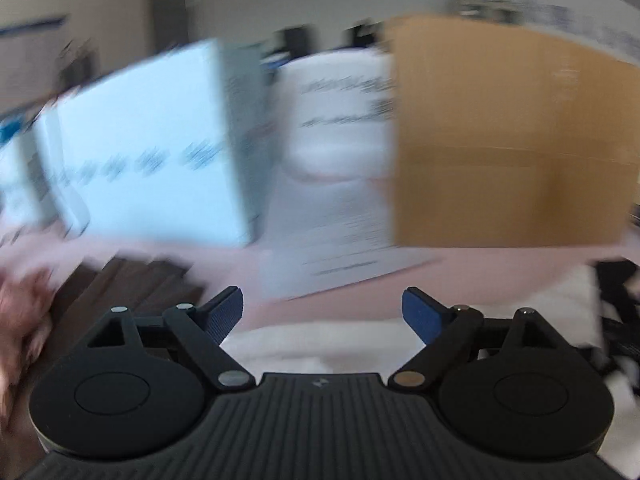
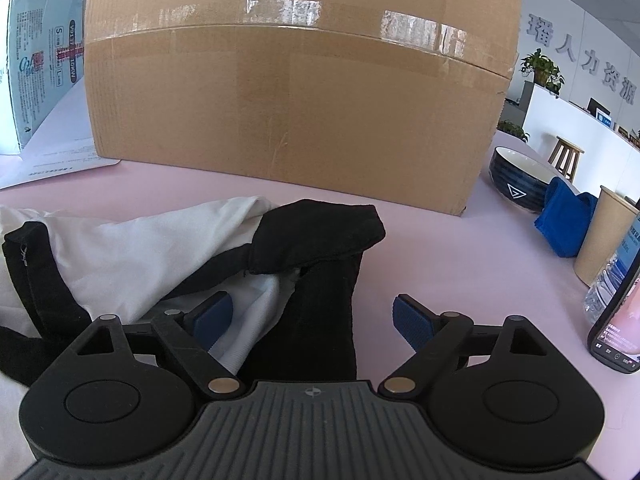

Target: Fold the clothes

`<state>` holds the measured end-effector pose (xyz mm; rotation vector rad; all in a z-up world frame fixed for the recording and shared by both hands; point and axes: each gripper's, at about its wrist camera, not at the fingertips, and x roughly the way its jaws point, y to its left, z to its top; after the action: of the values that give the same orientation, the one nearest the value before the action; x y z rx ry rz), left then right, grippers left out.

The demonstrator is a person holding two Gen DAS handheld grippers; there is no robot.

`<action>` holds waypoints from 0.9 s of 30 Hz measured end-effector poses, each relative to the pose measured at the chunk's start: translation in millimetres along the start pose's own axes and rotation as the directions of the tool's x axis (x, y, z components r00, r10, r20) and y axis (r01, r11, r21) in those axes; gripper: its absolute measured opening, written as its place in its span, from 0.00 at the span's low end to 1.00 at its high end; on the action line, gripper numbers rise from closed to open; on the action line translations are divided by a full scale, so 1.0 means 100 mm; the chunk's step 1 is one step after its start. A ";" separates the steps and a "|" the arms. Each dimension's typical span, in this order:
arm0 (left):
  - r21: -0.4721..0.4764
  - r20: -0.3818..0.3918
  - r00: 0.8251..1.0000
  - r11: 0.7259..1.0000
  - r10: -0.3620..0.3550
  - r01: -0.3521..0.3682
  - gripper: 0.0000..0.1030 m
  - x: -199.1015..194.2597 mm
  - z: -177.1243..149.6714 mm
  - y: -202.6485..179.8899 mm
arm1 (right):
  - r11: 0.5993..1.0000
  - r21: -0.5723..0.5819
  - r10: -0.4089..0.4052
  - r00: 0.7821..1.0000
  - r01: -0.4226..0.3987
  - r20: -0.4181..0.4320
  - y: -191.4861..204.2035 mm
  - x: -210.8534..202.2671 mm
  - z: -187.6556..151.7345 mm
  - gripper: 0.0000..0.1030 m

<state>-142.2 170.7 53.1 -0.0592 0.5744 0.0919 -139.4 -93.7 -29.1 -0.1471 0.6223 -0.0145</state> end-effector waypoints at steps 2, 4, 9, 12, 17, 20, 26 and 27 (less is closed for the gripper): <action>-0.008 -0.088 0.992 0.996 -0.094 0.094 0.83 0.08 -0.10 0.11 | 1.000 -0.003 0.001 1.000 -0.001 0.000 0.00 0.00 0.00 0.85; 0.029 -0.169 0.976 0.990 -0.134 0.141 0.77 0.12 -0.23 0.13 | 1.000 -0.004 0.001 1.000 -0.001 -0.001 0.01 0.00 0.01 0.85; 0.064 -0.218 0.956 0.974 -0.197 0.216 0.76 -0.08 -0.39 0.14 | 1.000 -0.001 -0.003 1.000 0.003 -0.004 0.00 0.01 0.01 0.89; 0.102 -0.190 0.965 0.974 -0.179 0.201 0.78 -0.26 -0.46 0.13 | 1.000 -0.002 0.002 1.000 -0.001 0.004 0.01 -0.01 0.02 0.90; 0.133 -0.130 0.991 0.990 -0.021 0.038 0.80 -0.43 -0.66 0.11 | 0.992 -0.089 0.097 0.986 -0.085 0.138 0.16 -0.36 0.05 0.90; 0.098 -0.132 0.991 0.995 -0.013 0.026 0.80 -0.49 -0.68 0.20 | 0.920 -0.185 0.374 0.914 -0.344 0.157 0.29 -0.72 0.10 0.92; 0.122 -0.113 0.994 0.992 -0.015 0.029 0.80 -0.66 -0.65 0.20 | 0.688 -0.309 0.678 0.734 -0.657 -0.053 0.67 -1.01 -0.03 0.88; 0.132 -0.126 0.992 0.990 -0.024 0.041 0.80 -0.64 -0.67 0.18 | 0.690 -0.352 0.650 0.755 -0.632 -0.082 0.77 -1.00 -0.09 0.86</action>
<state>-233.3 178.7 31.4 0.0576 0.7028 0.0178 -228.4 -13.4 11.0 -0.2775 0.5946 0.7992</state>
